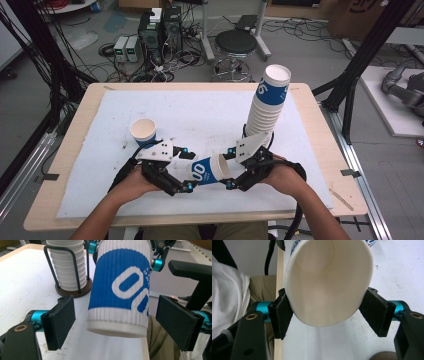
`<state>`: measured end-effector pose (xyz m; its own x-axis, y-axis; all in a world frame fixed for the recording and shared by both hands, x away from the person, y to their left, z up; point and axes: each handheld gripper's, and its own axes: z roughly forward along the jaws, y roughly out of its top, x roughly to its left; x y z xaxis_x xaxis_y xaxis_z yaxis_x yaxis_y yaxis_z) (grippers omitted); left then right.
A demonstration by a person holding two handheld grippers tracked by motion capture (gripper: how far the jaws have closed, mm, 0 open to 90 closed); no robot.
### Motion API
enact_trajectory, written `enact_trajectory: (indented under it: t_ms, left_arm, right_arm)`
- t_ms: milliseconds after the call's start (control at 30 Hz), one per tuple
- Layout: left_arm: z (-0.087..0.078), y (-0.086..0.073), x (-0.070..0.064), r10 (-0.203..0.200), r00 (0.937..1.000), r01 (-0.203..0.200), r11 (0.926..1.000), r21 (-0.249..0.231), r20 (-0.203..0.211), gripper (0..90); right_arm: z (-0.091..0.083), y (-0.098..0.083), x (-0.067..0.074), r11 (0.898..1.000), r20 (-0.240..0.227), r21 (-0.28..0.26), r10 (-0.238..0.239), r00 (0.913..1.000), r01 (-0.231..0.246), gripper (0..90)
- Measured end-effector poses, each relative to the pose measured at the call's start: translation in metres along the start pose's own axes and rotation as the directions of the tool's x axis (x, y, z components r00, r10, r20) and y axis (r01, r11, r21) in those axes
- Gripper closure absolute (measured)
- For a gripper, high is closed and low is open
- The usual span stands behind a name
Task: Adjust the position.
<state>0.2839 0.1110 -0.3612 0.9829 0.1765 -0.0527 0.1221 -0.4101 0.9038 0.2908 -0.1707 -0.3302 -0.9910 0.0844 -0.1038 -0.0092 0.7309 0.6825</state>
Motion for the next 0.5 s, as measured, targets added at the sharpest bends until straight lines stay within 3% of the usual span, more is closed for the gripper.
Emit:
enact_trajectory:
  t_ms: [200,500]
  left_arm:
    - [0.009,0.004,-0.001,0.032,0.9995,-0.032,0.9955,0.089,0.0,16.2]
    - [0.022,0.002,-0.002,0.036,0.9993,-0.037,0.983,0.18,0.011,17.6]
  right_arm:
    - [0.003,0.01,-0.001,0.997,-0.004,0.068,-0.028,0.9996,0.028,29.8]
    - [0.012,0.022,0.003,0.982,-0.025,0.174,-0.068,0.9974,0.071,29.6]
